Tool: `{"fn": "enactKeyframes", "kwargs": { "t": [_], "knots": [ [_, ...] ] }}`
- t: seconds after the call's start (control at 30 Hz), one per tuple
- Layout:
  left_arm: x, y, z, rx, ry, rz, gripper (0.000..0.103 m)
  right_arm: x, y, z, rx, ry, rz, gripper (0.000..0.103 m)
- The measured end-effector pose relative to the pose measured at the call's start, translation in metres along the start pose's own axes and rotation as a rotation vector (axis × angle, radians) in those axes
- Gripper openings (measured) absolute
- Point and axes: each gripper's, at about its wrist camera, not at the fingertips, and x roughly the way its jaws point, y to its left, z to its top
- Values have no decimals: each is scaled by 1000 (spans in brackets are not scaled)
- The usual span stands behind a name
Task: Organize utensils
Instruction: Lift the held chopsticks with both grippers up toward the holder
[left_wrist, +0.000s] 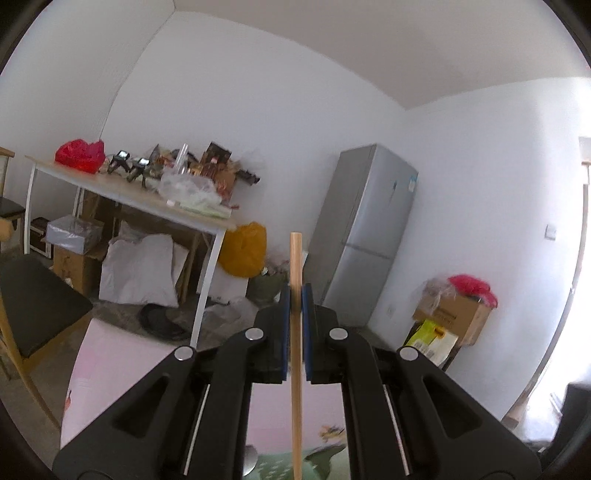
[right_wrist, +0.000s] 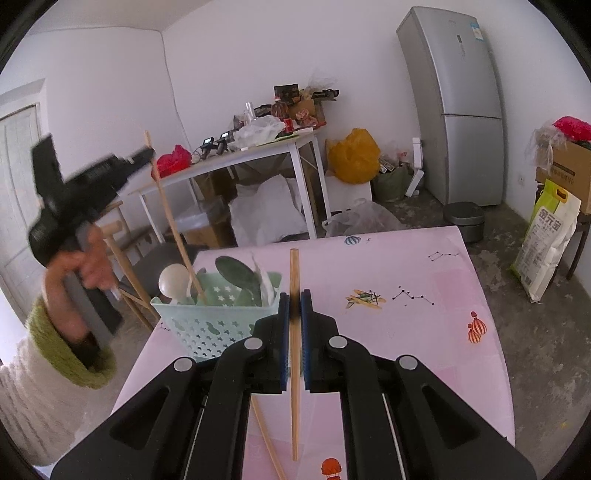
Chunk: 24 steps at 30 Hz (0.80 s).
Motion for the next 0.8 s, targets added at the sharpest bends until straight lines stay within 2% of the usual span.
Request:
{"fn": "enactKeyframes", "kwargs": {
  "t": [0.13,0.33,0.47,0.57,0.8],
  "knots": [
    [4,9,-23,-1,59,9,5,0,-2,0,7,2,6,6],
    [-12,21,-46,-8,133,2,6,-4,0,1,0,-6,-3,6],
    [-26,29,-52,2,158,13,29,-13,1,4,-3,-27,-18,6],
    [-41,33,-53,14,159,22,39,-23,4,9,-4,-52,-23,6],
    [-83,37,-52,23,122,35,55,-39,17,33,-25,-129,-6,6]
  ]
}}
